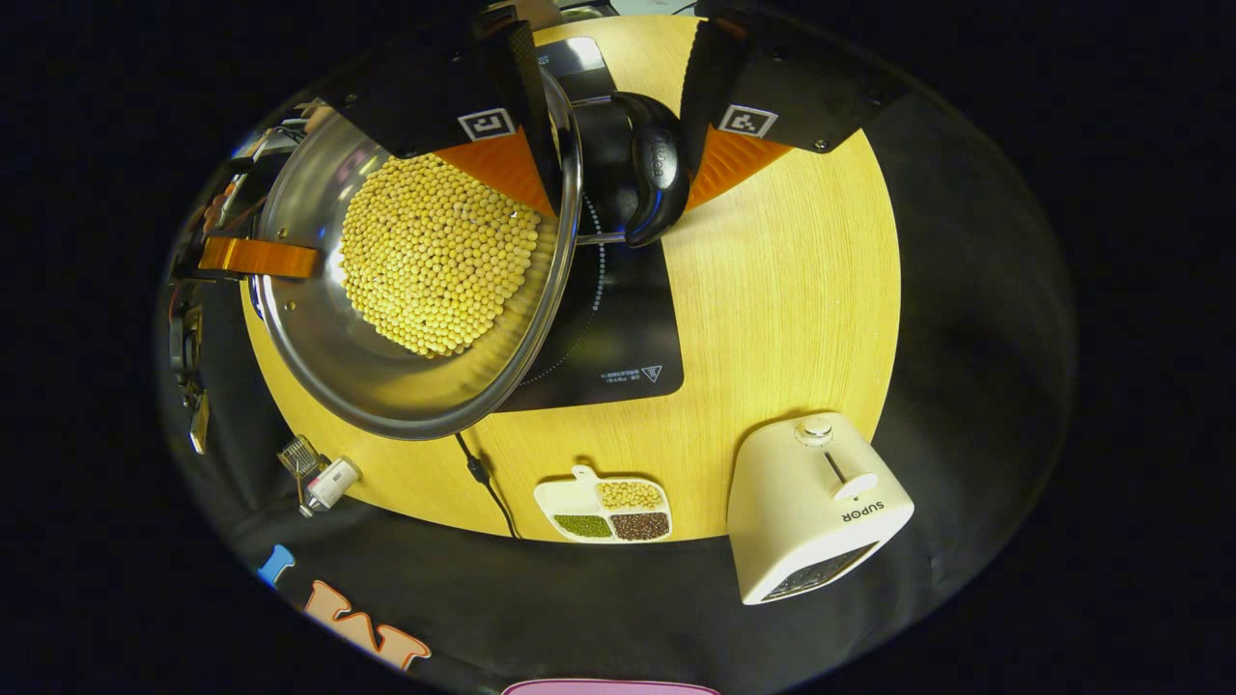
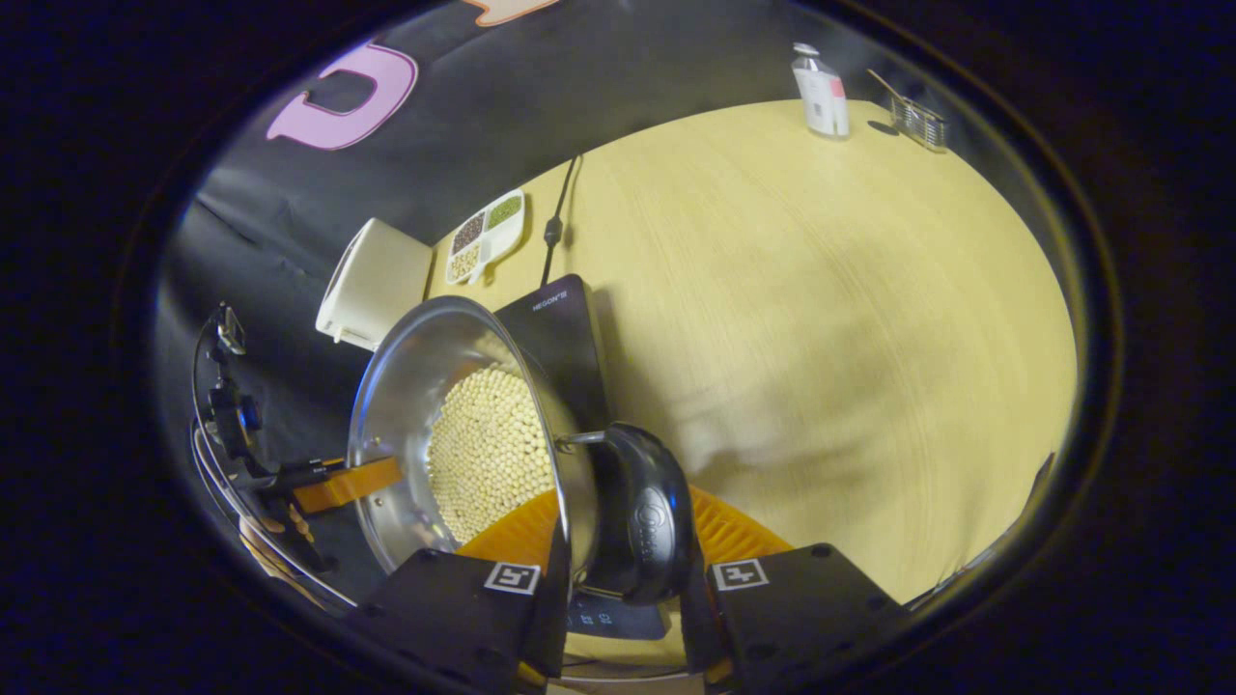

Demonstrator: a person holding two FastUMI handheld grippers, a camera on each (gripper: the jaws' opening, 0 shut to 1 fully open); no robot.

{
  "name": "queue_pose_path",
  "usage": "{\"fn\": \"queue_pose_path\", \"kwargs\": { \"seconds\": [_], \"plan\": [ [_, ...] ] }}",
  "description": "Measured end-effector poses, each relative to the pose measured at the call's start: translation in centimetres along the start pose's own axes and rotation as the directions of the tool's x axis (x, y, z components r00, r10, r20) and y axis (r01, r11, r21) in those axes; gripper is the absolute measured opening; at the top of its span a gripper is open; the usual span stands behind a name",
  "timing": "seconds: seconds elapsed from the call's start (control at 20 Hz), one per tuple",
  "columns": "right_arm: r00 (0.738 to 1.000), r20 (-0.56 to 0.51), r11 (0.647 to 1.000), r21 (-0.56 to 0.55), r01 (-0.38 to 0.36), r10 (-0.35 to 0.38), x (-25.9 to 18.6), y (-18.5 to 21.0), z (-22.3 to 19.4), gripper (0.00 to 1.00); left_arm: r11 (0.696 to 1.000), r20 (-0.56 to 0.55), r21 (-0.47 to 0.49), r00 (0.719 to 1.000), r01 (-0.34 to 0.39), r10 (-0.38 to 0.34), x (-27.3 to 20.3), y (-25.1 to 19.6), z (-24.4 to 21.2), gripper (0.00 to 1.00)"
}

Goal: First push the handle of the pot to place it horizontally, then grasp the pot with both hands and set it on the induction cooktop.

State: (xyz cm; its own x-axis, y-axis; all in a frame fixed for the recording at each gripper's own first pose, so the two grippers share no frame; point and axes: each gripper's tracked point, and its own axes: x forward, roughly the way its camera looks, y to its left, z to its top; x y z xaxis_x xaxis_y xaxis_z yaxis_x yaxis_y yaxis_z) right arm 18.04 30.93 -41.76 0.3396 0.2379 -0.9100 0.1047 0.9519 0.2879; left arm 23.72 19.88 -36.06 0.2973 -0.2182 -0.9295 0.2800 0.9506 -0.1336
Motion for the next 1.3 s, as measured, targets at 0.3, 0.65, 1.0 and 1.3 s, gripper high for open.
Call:
{"fn": "queue_pose_path", "kwargs": {
  "seconds": [0.3, 0.65, 1.0, 1.3],
  "plan": [
    [1.000, 0.008, 1.000, 0.013, -0.025, 0.025, 1.6, 1.0, 0.4, 0.50, 0.999, 0.041, 0.035, 0.998, -0.039, 0.038, 0.0, 1.3, 1.0, 0.62],
    [0.999, 0.024, 0.999, -0.006, -0.039, 0.039, 1.8, 1.1, 0.9, 0.49, 1.000, 0.053, 0.021, 0.998, -0.022, 0.021, -0.4, 1.4, 0.4, 0.64],
    [0.987, 0.103, 0.992, -0.004, -0.122, 0.122, -0.7, 2.2, 3.1, 0.93, 0.998, 0.127, -0.013, 0.990, -0.064, 0.065, -1.2, 2.7, -0.2, 0.87],
    [0.945, 0.308, 0.994, -0.016, -0.110, 0.109, -5.7, 1.5, 6.2, 0.92, 0.995, 0.320, -0.026, 0.943, -0.092, 0.096, -4.8, 2.5, 2.2, 0.98]
  ]
}}
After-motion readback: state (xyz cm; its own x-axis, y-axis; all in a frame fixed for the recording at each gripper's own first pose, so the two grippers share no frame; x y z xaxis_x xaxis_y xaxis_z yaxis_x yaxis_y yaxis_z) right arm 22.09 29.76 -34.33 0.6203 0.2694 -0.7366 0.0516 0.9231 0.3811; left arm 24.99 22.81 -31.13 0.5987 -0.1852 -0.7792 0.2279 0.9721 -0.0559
